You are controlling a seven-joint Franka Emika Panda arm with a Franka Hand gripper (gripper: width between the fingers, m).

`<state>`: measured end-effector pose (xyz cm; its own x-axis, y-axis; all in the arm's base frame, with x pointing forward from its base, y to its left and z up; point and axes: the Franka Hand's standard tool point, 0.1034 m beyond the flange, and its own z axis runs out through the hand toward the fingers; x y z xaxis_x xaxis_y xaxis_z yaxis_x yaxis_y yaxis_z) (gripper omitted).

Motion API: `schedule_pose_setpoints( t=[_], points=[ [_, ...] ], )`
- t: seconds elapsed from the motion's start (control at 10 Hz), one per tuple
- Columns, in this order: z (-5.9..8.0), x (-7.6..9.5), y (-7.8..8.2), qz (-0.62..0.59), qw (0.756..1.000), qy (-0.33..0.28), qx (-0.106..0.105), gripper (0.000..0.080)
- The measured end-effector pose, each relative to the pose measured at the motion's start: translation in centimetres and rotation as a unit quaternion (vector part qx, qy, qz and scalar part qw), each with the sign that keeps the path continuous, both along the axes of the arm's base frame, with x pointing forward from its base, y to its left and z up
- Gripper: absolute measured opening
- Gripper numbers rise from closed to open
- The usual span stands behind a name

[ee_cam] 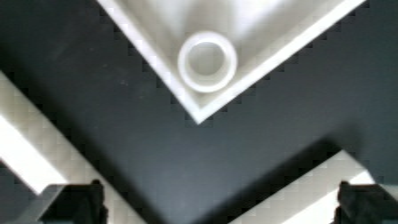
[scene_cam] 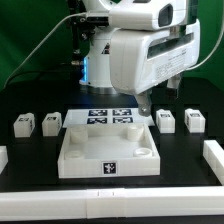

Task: Assemble one leg

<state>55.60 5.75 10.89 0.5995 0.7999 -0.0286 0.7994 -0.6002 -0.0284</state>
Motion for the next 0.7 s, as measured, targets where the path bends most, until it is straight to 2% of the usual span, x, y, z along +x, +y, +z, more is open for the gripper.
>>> schedule_pose_setpoints(
  t=[0.2, 0.3, 0.4, 0.5, 0.7],
  points=[
    [-0.9, -3.2, 0.4, 0.058, 0.998, 0.015, 0.001, 0.0650],
    [-0.9, -4.7, 0.3, 0.091, 0.996, 0.013, 0.000, 0.0650],
    [-0.6, -5.6, 0.2, 0.149, 0.989, -0.003, -0.003, 0.0650],
    [-0.5, -6.1, 0.0, 0.216, 0.976, -0.010, -0.003, 0.0650],
    [-0.7, -5.9, -0.1, 0.244, 0.970, -0.007, -0.002, 0.0650]
  ],
)
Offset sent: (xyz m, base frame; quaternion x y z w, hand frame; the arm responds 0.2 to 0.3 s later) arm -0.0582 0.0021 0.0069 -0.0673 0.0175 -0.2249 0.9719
